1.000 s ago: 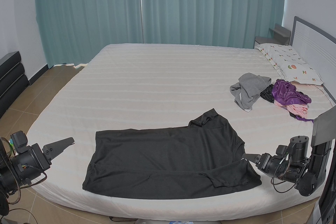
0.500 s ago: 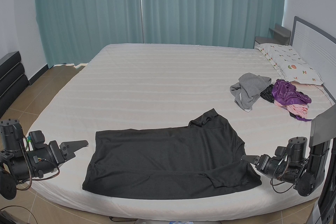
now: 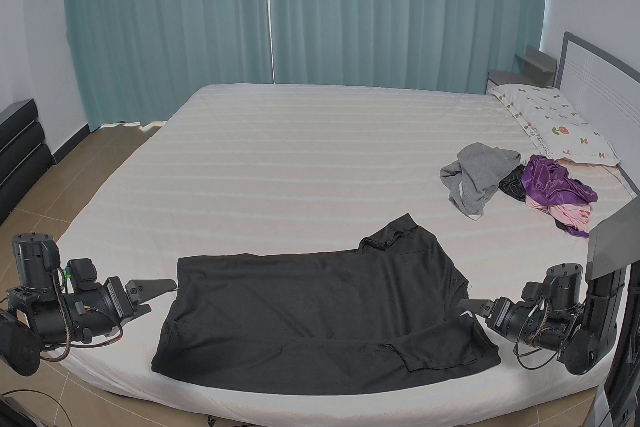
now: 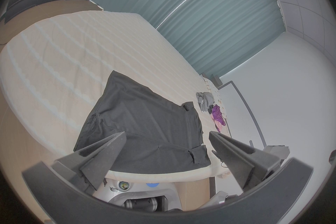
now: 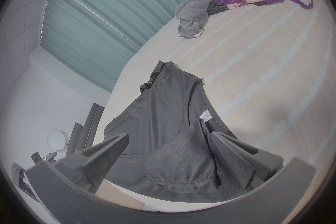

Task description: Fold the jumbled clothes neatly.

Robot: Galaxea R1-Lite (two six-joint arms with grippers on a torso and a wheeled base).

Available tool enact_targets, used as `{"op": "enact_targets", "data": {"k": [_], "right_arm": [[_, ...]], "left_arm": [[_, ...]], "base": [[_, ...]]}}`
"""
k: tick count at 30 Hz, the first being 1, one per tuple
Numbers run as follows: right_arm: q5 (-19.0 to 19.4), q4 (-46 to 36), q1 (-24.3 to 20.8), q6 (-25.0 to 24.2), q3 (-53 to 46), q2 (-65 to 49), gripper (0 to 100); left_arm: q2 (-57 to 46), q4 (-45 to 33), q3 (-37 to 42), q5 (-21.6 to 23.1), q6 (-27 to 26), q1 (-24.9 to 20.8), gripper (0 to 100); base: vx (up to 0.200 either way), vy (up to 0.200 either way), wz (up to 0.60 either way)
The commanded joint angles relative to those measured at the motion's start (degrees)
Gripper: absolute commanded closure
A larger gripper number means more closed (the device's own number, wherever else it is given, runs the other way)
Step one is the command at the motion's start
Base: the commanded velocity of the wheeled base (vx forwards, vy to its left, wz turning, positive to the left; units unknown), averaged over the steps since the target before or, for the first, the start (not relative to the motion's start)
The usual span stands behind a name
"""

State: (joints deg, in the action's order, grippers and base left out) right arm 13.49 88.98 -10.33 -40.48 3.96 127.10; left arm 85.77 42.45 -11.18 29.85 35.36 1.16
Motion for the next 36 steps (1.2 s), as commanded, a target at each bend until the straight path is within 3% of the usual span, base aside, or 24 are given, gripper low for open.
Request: {"op": "enact_targets", "data": {"k": [1, 7, 9, 16, 22, 27, 29, 31, 36], "right_arm": [[0.04, 0.93, -0.05, 0.06, -0.01, 0.52, 0], [0.04, 0.93, -0.05, 0.14, 0.08, 0.69, 0], [0.04, 0.93, -0.05, 0.14, 0.17, 0.69, 0], [-0.05, 0.85, -0.05, 0.14, 1.31, 0.69, 0], [-0.14, 0.93, 0.13, 0.23, 1.93, 1.66, 0], [-0.14, 0.93, 0.39, 0.14, 2.45, 2.45, 0], [-0.14, 0.93, 0.39, 0.14, 2.45, 2.45, 0], [-0.05, 0.93, 0.31, 0.06, 2.45, 2.63, 0], [0.04, 0.85, 0.31, -0.03, 2.28, 3.07, 0]], "left_arm": [[1.5, -0.17, 0.28, 0.12, -0.21, 0.07, 0], [5.02, -0.08, -1.39, -0.59, -1.44, 1.48, 0], [6.69, -0.61, -5.17, -0.32, -1.61, 4.38, 0], [16.62, -0.7, -13.87, -1.73, -1.61, 6.4, 0], [33.32, -0.52, -26.26, -10.61, -1.88, 6.05, 0], [42.9, -0.7, -36.11, -12.8, -1.88, 5.52, 0], [42.9, -0.7, -36.11, -12.8, -1.88, 5.52, 0], [48.79, -0.7, -42.7, -15.09, -1.61, 3.76, 0], [54.85, -0.61, -49.99, -19.13, -1.35, 2.27, 0]], "base": [[0.0, 0.0, 0.0], [0.0, 0.0, 0.0], [0.0, 0.0, 0.0], [0.0, 0.0, 0.0], [0.0, 0.0, 0.0], [0.0, 0.0, 0.0], [0.0, 0.0, 0.0], [0.0, 0.0, 0.0], [0.0, 0.0, 0.0]]}}
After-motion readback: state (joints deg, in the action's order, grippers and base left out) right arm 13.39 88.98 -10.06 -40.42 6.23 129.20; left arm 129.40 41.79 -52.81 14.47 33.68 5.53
